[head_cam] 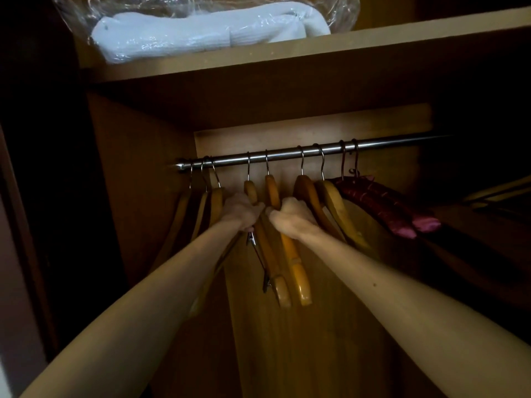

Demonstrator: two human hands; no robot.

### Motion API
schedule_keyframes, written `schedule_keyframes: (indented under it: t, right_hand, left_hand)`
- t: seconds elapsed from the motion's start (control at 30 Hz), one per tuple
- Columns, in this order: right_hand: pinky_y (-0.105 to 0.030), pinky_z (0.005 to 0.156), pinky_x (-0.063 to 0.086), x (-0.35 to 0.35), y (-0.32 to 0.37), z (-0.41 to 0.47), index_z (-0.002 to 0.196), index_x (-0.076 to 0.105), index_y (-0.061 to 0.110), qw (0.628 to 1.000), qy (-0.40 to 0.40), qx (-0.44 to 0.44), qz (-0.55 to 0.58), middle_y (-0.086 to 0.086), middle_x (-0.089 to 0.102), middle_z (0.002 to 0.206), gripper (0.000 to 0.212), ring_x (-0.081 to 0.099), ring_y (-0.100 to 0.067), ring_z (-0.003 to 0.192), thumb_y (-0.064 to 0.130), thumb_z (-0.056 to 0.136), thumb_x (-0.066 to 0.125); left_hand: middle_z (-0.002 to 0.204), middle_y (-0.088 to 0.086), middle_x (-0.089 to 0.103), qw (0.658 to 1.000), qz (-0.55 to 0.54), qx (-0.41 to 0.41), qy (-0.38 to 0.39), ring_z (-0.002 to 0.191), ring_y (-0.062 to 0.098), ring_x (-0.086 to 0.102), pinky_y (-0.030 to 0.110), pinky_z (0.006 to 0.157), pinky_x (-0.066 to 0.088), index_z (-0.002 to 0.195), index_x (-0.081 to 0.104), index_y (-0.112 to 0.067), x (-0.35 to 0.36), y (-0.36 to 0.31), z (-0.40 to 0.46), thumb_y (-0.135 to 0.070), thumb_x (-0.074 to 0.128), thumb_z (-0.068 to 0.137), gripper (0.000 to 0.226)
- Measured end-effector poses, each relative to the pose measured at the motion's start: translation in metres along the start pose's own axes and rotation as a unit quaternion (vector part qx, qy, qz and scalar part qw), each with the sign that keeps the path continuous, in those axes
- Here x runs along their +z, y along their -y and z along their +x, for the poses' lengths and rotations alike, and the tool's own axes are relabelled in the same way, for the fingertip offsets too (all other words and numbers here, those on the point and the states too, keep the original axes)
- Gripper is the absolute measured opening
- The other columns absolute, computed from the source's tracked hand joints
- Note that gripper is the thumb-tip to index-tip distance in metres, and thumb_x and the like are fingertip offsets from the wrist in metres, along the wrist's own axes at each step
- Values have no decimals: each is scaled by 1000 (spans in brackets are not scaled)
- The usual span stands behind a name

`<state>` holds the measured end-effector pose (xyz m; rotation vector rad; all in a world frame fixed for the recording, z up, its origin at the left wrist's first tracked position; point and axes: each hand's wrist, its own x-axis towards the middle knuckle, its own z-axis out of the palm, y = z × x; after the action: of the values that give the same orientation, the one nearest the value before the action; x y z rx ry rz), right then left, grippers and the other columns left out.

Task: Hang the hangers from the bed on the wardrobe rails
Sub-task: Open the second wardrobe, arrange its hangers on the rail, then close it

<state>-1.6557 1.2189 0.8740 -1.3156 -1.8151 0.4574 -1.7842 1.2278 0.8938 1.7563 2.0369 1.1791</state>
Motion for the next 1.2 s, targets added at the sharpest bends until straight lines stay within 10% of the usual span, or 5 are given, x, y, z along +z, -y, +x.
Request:
schedule_keyframes:
  t: [0.27,0.4,0.53,0.8,1.2]
  right_hand:
    - [-27,62,47,-16,-6,-38,108,65,17,995,-53,-59,-67,3,61,83,31,59,-14,74,45,98,56]
    - [-19,73,48,-30,-27,-100,134,56,24,994,-51,-93,-30,11,68,107,42,61,-4,84,43,96,59]
    - [-19,82,55,-48,-66,-176,112,69,26,991,-17,-120,55,19,70,101,17,66,5,91,27,96,62]
    - [-33,47,50,-41,-217,-286,66,62,21,995,-3,97,-17,6,65,62,25,63,-10,54,16,91,61]
    - [-37,73,60,-59,-311,-357,76,74,26,930,26,322,-174,3,71,76,21,69,-18,76,24,89,58]
  left_hand:
    - [104,5,70,979,187,40,-72,89,22,69,38,81,59,98,70,-16,-5,-1,-34,-41,67,91,26]
    - [119,2,57,930,225,211,-200,106,22,62,36,81,57,117,62,-17,1,-6,-113,-36,66,91,33]
    - [112,0,55,876,97,405,-243,100,9,54,14,65,46,107,66,-14,32,-1,-195,-27,63,93,19]
    - [97,-7,62,916,-56,390,76,78,9,61,32,65,56,101,66,-17,201,26,-282,-25,61,94,11]
    - [115,1,73,907,25,298,297,101,19,70,36,83,59,132,61,-19,363,-1,-310,-46,66,91,50]
